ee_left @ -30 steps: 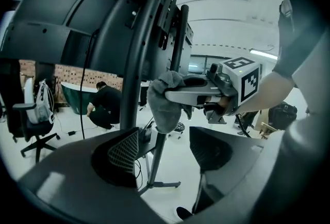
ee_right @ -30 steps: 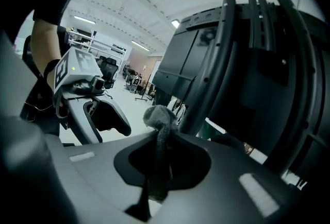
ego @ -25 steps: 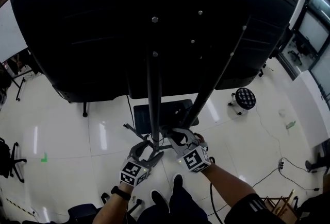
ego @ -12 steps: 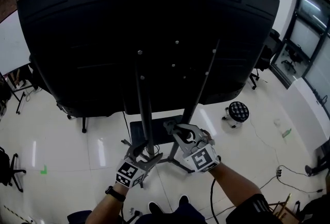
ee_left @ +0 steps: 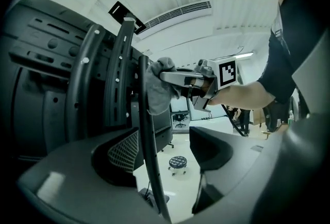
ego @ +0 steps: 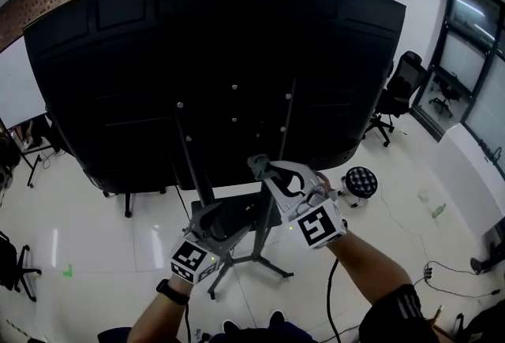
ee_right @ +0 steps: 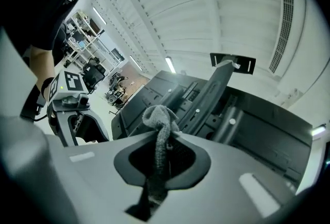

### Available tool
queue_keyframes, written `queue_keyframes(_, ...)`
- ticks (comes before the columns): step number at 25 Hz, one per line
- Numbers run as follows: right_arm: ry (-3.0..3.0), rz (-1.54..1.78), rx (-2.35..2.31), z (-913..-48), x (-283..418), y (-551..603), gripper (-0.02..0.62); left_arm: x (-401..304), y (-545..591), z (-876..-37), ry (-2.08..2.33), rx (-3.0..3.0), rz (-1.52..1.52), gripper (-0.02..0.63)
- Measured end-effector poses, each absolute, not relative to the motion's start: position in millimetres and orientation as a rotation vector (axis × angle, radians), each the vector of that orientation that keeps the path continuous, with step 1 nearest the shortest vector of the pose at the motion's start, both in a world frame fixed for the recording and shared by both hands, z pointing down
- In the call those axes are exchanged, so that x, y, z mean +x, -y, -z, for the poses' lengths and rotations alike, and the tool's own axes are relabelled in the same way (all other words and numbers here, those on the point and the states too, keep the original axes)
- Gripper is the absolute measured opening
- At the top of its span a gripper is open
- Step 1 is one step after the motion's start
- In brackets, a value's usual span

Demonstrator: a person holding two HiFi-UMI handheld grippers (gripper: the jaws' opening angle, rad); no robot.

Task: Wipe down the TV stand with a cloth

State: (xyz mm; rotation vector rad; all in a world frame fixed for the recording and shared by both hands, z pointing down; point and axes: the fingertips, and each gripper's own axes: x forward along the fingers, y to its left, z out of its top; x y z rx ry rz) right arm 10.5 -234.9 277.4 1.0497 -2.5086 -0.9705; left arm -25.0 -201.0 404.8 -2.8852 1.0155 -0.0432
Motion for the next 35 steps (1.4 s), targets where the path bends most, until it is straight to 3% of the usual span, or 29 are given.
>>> queue_keyframes(22,2.381,1.384,0.962,-111,67,278,0.021,54,228,-257,-1.001,-2.6,-0.025,0.331)
queue_keyframes(35,2.316,1.256,0.842,-123,64,338,0.029,57,257,-238,-1.08,-2.589,-0.063,0.331)
